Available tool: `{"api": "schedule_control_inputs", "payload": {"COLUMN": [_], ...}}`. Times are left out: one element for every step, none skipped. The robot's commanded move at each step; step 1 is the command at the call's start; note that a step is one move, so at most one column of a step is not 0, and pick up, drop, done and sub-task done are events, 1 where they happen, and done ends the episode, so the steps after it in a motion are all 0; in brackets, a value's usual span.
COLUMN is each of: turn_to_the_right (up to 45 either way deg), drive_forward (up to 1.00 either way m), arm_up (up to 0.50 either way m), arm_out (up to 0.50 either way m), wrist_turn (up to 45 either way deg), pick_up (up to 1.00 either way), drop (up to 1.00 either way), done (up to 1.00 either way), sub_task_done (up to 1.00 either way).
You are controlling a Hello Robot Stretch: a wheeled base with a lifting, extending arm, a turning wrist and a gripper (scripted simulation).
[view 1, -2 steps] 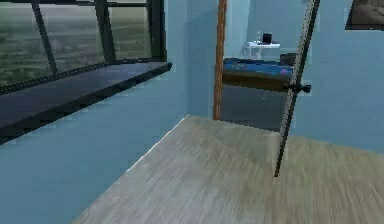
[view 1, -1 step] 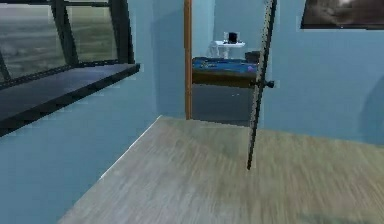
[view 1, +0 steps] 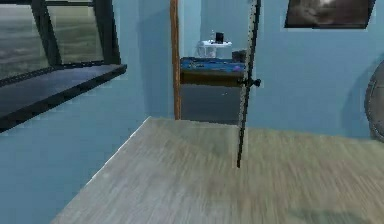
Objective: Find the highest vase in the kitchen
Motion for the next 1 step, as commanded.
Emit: {"api": "schedule_control_inputs", "payload": {"turn_to_the_right": [0.0], "drive_forward": [1.00], "arm_up": [0.00], "arm_out": [0.00], "wrist_turn": [0.0], "pick_up": [0.00], "drop": [0.00], "done": [0.00], "sub_task_done": [0.00]}}
